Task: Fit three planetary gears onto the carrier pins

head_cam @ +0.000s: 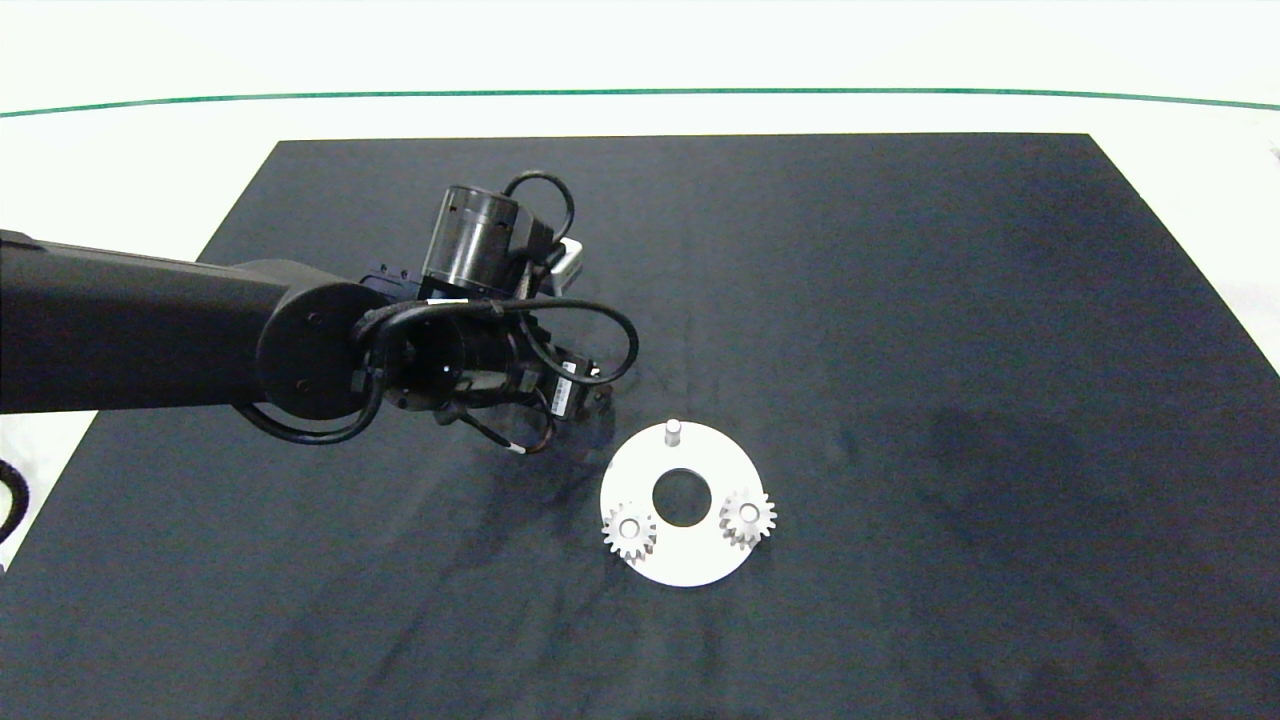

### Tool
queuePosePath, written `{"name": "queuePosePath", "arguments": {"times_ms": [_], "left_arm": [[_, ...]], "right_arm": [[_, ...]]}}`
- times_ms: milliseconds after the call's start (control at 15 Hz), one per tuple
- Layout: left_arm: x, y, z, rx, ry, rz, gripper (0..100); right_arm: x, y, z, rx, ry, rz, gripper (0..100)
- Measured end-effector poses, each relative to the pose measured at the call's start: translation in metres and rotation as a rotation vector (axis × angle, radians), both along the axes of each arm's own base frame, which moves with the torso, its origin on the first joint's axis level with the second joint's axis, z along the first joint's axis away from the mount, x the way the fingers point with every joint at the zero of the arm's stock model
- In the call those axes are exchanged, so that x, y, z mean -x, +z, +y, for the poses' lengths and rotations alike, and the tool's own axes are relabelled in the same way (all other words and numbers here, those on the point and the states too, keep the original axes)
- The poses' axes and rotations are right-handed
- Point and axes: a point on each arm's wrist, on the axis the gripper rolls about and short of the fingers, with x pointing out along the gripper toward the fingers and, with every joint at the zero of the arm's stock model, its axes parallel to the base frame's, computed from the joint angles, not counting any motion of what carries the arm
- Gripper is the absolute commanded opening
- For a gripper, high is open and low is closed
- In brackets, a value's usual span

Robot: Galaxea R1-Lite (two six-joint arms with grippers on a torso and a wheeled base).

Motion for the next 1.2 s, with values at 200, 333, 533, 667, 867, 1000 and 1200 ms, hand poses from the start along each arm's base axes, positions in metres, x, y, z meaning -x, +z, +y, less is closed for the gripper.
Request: {"name": "queuePosePath", "arguments": {"times_ms": [200, 333, 533, 667, 867, 1000, 1200], "left_arm": [[0.002, -0.001, 0.000, -0.002, -0.001, 0.003, 100], [0.002, -0.001, -0.001, 0.006, -0.001, 0.006, 100], [0.003, -0.003, -0.006, 0.013, -0.012, 0.003, 100], [0.002, -0.001, -0.009, 0.023, -0.017, -0.020, 100], [0.001, -0.005, -0.010, 0.020, -0.017, -0.010, 100], [0.000, -0.009, -0.011, 0.019, -0.014, -0.001, 100], [-0.001, -0.011, -0.011, 0.019, -0.013, 0.005, 96]], "right_arm": [[0.000, 0.000, 0.000, -0.001, 0.000, -0.001, 100], [0.000, 0.000, 0.000, -0.001, 0.000, -0.002, 100], [0.000, 0.000, 0.000, -0.001, 0.000, -0.002, 100], [0.001, 0.000, -0.001, -0.003, 0.000, -0.003, 100], [0.001, 0.001, -0.001, -0.004, -0.001, -0.005, 100], [0.001, 0.001, -0.001, -0.005, -0.001, -0.006, 100], [0.002, 0.001, -0.001, -0.006, -0.001, -0.009, 100]]}}
